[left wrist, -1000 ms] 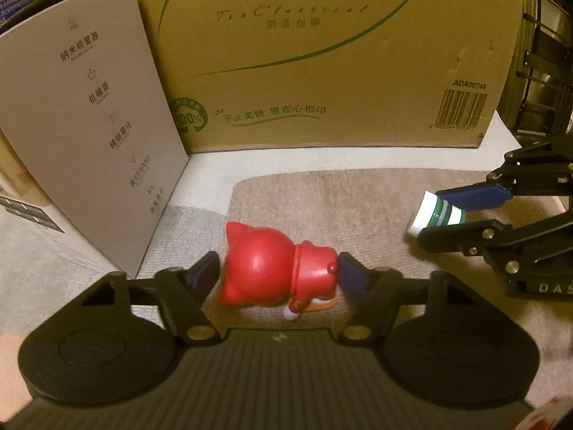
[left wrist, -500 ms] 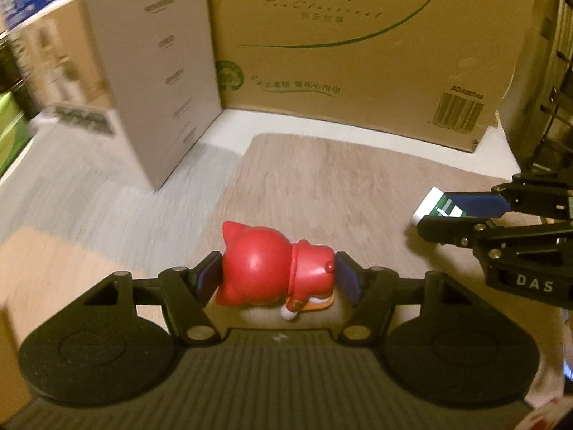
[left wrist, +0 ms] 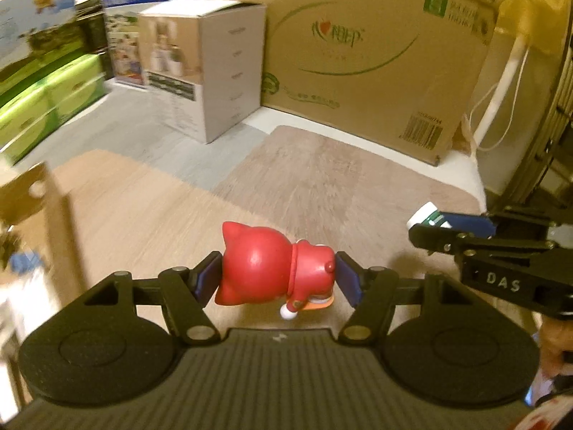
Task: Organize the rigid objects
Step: 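Carry the red figurine and tape roll over the cardboard box with both tools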
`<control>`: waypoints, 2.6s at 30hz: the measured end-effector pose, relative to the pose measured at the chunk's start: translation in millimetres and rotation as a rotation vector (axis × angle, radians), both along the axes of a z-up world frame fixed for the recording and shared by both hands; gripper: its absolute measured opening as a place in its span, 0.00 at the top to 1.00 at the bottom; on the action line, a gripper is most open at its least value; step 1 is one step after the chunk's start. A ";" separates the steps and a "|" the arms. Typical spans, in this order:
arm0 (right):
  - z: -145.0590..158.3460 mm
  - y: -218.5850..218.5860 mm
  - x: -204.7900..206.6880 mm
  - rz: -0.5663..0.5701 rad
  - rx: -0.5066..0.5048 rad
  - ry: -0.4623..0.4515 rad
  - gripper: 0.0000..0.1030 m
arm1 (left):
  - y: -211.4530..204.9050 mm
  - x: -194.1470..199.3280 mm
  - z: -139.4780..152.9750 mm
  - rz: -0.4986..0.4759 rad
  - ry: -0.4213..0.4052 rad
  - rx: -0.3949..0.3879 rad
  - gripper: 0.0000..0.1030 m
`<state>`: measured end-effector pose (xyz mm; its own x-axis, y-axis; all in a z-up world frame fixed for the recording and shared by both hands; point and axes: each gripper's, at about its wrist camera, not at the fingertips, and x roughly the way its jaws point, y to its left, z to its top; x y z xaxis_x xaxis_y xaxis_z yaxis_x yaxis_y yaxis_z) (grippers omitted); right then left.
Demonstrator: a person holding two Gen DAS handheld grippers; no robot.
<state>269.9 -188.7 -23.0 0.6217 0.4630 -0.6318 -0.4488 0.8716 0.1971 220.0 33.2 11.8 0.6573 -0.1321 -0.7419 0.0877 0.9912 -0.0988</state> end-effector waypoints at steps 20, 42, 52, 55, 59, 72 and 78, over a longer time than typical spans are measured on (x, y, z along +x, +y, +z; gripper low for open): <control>36.5 43.9 -115.5 0.099 0.016 -0.030 0.71 | 58.3 -141.0 49.6 0.188 -0.116 -0.026 0.37; 49.1 97.6 -150.3 0.230 0.029 -0.055 0.71 | 107.8 -205.0 53.6 0.317 -0.133 -0.012 0.37; 47.5 118.6 -157.3 0.277 0.028 -0.050 0.71 | 126.0 -222.2 50.6 0.358 -0.123 0.002 0.37; 47.0 126.9 -159.6 0.294 0.027 -0.048 0.71 | 132.8 -226.3 49.1 0.372 -0.117 0.005 0.37; 46.3 137.6 -163.8 0.317 0.027 -0.047 0.71 | 140.8 -232.0 48.1 0.387 -0.112 0.005 0.37; 46.8 175.6 -174.1 0.396 0.018 -0.050 0.71 | 164.5 -247.4 47.8 0.441 -0.107 0.010 0.37; 47.2 192.5 -176.5 0.428 0.013 -0.052 0.71 | 174.6 -251.4 46.7 0.462 -0.100 0.008 0.37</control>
<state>93.4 3.8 24.2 0.4023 0.6941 -0.5969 -0.7793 0.6018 0.1746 -31.4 207.8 58.5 0.7143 0.1968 -0.6716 -0.3540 0.9294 -0.1041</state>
